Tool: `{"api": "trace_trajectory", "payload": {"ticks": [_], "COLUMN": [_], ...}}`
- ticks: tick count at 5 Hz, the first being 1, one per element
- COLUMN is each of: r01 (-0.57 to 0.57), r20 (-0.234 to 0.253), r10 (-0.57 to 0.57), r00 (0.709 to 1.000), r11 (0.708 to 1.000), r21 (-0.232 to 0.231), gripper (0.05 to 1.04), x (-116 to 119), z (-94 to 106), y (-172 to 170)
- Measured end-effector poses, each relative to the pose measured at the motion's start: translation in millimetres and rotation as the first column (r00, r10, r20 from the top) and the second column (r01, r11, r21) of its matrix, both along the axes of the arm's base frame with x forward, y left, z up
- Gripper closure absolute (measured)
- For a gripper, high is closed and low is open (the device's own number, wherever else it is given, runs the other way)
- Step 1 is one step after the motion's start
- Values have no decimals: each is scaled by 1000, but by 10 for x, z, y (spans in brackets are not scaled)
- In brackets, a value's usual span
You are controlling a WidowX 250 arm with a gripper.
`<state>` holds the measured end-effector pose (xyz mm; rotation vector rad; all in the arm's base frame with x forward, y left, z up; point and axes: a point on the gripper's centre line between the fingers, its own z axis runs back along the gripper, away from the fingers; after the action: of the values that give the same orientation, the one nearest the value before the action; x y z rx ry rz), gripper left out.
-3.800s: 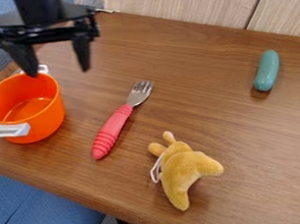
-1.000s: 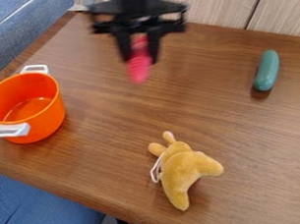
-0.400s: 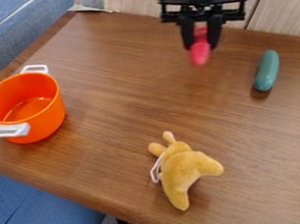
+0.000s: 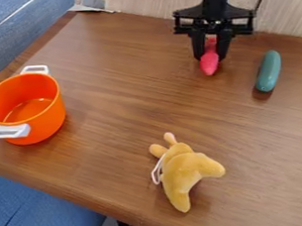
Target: Moved the fork to the upper part of the table
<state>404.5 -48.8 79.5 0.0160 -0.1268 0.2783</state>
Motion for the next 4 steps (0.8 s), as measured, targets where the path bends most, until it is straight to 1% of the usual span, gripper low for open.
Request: {"api": "trace_trajectory", "payload": {"ticks": [1,2,3,4], "r01": [22,2,-9,-17], "r20": [-6,-11,-17,-24], "r10": [-22,-2,10,18], "r00": [1000,1000,1000,1000], "r11": [999,1000,1000,999], "r21": [26,27,27,37], "gripper": [639,362,118,83], "x": [-54,-93,-112,-149], "z": [-79,-97,-82,-55], "y": [-10,-6,-3,17]}}
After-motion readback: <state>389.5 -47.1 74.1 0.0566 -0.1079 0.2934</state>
